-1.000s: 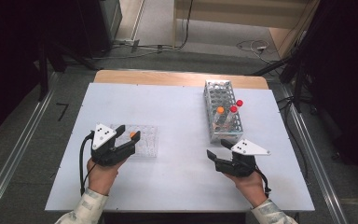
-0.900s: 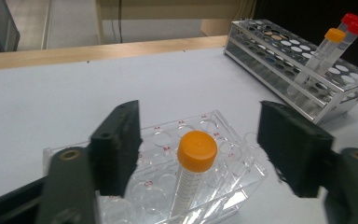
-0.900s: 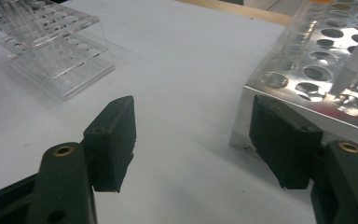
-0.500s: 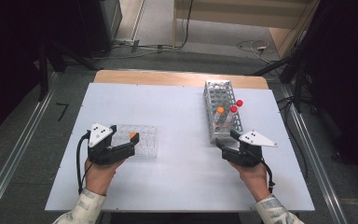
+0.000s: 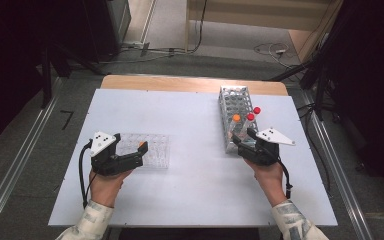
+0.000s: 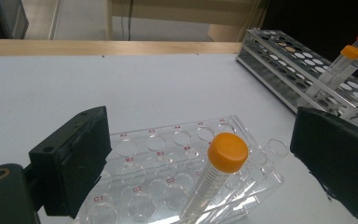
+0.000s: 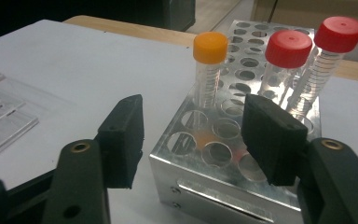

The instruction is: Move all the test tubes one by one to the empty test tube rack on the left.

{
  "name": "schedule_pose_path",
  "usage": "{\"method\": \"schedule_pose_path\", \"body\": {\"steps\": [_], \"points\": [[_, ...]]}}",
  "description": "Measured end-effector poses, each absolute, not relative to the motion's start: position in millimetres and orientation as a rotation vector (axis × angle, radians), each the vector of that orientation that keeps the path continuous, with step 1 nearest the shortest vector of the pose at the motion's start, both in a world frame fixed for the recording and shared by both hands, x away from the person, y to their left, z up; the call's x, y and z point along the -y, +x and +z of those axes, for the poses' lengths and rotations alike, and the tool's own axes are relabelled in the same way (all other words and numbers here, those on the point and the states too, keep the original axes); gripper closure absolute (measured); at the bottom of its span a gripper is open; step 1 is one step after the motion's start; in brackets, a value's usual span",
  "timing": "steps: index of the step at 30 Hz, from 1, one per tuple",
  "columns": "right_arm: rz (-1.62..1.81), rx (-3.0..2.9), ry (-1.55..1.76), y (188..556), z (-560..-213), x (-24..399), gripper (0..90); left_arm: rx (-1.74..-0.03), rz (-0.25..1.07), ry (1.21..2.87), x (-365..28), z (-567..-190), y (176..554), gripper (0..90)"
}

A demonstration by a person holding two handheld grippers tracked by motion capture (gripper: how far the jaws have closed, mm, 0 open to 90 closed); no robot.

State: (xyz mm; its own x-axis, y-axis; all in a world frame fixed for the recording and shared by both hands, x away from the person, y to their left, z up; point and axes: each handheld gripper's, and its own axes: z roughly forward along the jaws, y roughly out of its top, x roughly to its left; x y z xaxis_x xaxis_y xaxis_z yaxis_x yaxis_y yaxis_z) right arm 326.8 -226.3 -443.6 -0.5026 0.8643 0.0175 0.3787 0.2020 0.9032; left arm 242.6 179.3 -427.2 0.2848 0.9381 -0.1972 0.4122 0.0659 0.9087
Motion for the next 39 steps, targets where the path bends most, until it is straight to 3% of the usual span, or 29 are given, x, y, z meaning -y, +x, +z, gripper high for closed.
{"method": "schedule_pose_path", "body": {"steps": [15,34,39], "points": [[1.160,-1.944,1.214,358.0,-455.2,204.0,51.4,-1.295,0.652,1.534,-177.2,-428.0,244.2,6.4],[1.136,-1.906,1.214,368.5,-459.8,195.3,70.7,-1.296,0.667,1.547,-176.1,-428.6,241.9,6.7],[1.141,-1.904,1.213,368.7,-459.2,194.9,71.3,-1.297,0.667,1.548,-176.5,-428.5,241.0,6.8]]}}
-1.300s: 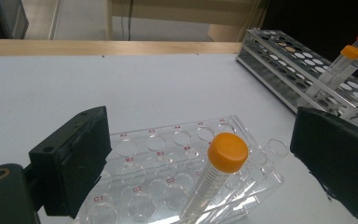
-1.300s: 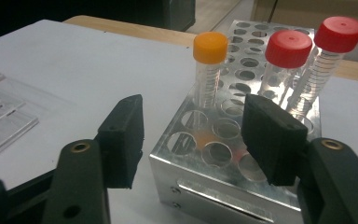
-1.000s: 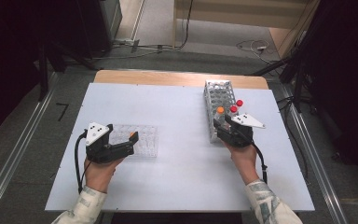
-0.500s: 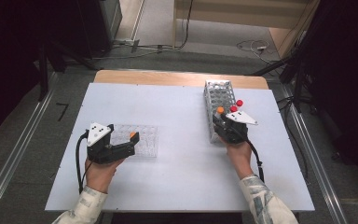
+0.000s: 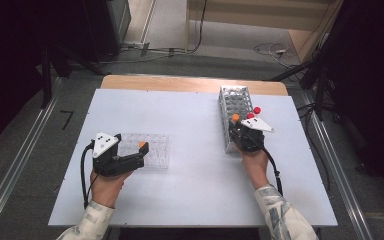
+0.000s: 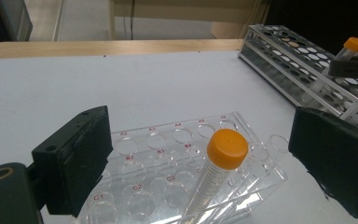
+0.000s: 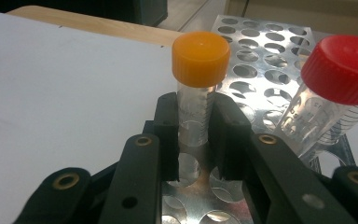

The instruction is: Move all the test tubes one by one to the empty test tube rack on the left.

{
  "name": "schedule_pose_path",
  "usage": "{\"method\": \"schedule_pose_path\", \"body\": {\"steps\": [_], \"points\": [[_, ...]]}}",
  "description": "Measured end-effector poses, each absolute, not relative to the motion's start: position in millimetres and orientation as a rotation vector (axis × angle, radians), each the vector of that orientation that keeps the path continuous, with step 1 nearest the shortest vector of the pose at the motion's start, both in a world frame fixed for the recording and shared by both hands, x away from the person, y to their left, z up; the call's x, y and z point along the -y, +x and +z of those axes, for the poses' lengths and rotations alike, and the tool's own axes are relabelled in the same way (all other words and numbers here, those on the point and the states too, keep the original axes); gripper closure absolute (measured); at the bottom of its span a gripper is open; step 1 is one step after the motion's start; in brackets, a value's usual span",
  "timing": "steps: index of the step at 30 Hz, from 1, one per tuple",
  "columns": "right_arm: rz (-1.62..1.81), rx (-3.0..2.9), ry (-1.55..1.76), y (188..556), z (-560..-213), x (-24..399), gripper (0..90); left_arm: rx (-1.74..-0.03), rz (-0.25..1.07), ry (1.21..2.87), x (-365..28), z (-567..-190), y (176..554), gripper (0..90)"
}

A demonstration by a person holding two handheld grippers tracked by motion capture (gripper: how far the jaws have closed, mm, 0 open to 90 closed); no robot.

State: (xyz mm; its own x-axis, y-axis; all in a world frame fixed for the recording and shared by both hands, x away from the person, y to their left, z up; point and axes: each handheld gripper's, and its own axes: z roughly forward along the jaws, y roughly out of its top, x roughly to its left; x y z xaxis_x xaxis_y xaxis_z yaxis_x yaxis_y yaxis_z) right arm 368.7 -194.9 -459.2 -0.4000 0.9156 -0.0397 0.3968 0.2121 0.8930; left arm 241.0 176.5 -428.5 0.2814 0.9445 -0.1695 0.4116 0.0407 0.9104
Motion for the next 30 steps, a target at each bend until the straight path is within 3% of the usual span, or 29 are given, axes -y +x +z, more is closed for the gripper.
{"method": "schedule_pose_path", "body": {"steps": [20,30], "points": [[1.288,-1.784,1.121,345.5,-402.4,209.3,71.6,-1.304,0.671,1.537,-177.9,-426.8,239.1,7.4],[1.368,-1.876,1.063,328.5,-396.8,198.4,71.7,-1.293,0.673,1.521,-177.9,-424.1,236.6,9.2]]}}
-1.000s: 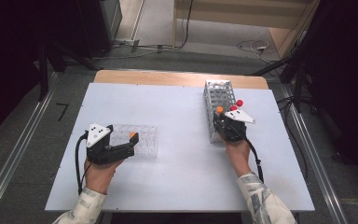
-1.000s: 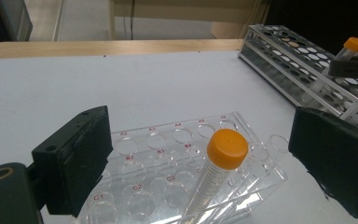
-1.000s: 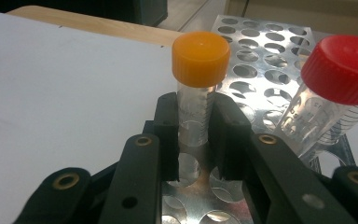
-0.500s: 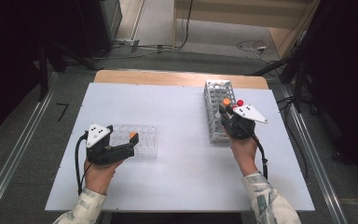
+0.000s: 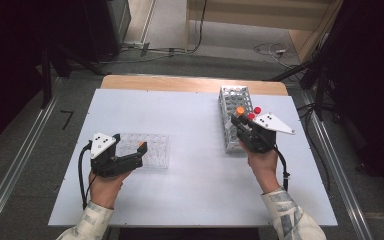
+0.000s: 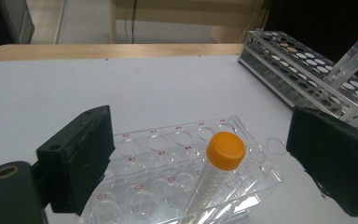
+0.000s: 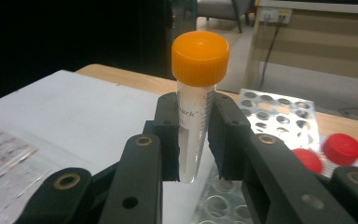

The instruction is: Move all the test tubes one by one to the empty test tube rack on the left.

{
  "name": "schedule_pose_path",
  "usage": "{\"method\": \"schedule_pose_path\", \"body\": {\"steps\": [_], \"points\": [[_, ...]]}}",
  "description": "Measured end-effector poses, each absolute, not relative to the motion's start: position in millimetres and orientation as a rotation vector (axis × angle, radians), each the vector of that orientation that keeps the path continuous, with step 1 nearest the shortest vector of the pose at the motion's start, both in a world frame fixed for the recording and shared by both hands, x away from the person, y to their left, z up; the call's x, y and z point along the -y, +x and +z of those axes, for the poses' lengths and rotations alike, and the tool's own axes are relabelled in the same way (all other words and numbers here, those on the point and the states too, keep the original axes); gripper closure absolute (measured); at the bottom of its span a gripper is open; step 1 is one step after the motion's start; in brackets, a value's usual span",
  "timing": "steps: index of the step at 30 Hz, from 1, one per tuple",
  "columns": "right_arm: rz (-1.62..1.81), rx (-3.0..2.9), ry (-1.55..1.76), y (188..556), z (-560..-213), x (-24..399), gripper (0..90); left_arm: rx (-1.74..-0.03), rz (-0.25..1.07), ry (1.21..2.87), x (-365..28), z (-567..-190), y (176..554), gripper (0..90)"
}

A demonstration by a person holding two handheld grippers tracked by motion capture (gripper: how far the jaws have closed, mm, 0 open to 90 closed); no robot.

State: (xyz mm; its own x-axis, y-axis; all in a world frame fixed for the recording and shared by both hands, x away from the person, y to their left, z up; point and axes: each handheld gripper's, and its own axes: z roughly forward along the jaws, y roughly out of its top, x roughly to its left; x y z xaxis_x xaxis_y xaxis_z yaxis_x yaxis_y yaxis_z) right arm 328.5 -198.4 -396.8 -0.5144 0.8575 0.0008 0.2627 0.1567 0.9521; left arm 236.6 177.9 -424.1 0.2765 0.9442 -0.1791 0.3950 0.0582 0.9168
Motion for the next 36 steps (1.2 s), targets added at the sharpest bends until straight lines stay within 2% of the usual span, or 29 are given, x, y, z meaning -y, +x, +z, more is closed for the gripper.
{"method": "schedule_pose_path", "body": {"steps": [9,22,31,36], "points": [[1.389,-2.011,0.954,307.2,-406.6,170.4,71.7,-1.259,0.658,1.527,-172.6,-419.9,232.2,10.8],[1.383,-2.211,0.844,283.6,-440.1,139.2,71.7,-1.177,0.626,1.578,-154.1,-415.2,224.8,13.0],[1.384,-2.308,0.787,267.5,-450.2,123.4,71.6,-1.059,0.575,1.658,-120.3,-415.4,213.4,15.8],[1.385,-2.361,0.732,257.5,-454.1,112.7,71.6,-0.996,0.527,1.714,-104.1,-419.9,209.7,20.7]]}}
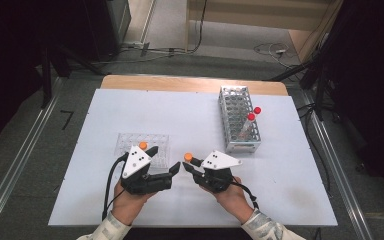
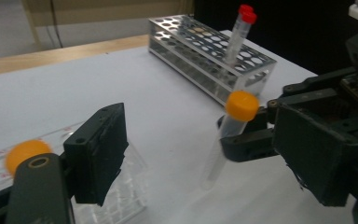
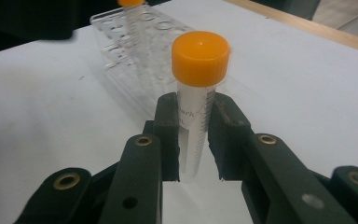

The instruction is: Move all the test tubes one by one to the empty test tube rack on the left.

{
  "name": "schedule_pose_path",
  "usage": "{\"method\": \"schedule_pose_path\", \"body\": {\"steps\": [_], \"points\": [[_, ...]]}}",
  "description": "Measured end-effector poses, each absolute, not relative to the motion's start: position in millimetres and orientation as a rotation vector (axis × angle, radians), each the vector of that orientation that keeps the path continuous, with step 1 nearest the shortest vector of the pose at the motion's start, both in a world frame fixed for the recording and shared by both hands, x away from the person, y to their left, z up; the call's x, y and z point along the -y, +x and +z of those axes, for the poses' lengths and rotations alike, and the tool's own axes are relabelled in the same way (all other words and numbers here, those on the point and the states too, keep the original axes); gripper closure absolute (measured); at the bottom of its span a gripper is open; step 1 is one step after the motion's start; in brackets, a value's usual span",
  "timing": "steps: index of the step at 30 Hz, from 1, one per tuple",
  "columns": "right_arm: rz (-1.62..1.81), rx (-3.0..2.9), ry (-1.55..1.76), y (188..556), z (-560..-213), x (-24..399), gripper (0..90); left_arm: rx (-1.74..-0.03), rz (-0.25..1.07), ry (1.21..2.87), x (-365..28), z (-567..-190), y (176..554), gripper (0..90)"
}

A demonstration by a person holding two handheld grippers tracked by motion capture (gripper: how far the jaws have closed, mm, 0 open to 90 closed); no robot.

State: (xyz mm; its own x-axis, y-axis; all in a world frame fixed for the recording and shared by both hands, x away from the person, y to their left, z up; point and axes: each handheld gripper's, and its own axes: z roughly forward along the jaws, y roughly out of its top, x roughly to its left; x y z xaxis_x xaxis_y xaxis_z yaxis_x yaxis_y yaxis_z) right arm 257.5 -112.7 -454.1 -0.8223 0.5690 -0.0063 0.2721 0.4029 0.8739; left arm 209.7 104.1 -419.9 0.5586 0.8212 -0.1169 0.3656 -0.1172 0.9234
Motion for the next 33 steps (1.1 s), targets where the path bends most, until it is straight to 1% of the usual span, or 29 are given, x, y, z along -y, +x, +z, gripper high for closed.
{"method": "schedule_pose_path", "body": {"steps": [5,7,9,13,17,21,24,25,26,28,30,32,33], "points": [[1.390,-2.394,0.686,249.4,-454.9,104.3,71.6,-0.948,0.495,1.749,-97.5,-423.4,208.5,30.8],[1.397,-2.404,0.669,247.3,-455.4,101.4,71.6,-0.944,0.489,1.753,-97.2,-423.8,208.4,37.4],[1.399,-2.414,0.659,245.1,-455.1,99.5,71.6,-0.916,0.477,1.770,-96.1,-425.6,208.1,46.8],[1.415,-2.417,0.643,242.4,-453.5,97.7,71.6,-0.894,0.473,1.791,-93.9,-427.5,207.8,57.5],[1.421,-2.419,0.640,240.6,-452.2,97.3,71.6,-0.894,0.479,1.804,-92.8,-429.4,208.4,62.1],[1.421,-2.429,0.632,239.5,-452.8,95.7,71.6,-0.896,0.492,1.806,-93.2,-429.5,207.8,69.0],[1.422,-2.430,0.633,239.5,-452.7,95.6,71.4,-0.896,0.491,1.805,-93.6,-429.2,207.6,70.1],[1.426,-2.430,0.633,239.4,-452.5,95.7,69.5,-0.898,0.491,1.804,-93.9,-429.0,207.6,70.3],[1.428,-2.432,0.627,239.5,-452.2,95.8,64.2,-0.904,0.495,1.799,-95.4,-428.2,207.4,70.4],[1.430,-2.458,0.625,239.5,-451.2,96.2,48.0,-0.912,0.489,1.782,-99.2,-425.9,207.1,70.4],[1.418,-2.474,0.600,238.3,-450.4,99.8,37.0,-0.929,0.482,1.765,-105.0,-422.9,207.1,70.3],[1.407,-2.470,0.589,237.5,-449.4,105.2,31.9,-0.948,0.481,1.753,-110.9,-420.9,207.7,70.4],[1.406,-2.464,0.598,237.7,-447.9,110.2,30.9,-0.954,0.483,1.751,-113.3,-420.2,207.7,70.3]]}}
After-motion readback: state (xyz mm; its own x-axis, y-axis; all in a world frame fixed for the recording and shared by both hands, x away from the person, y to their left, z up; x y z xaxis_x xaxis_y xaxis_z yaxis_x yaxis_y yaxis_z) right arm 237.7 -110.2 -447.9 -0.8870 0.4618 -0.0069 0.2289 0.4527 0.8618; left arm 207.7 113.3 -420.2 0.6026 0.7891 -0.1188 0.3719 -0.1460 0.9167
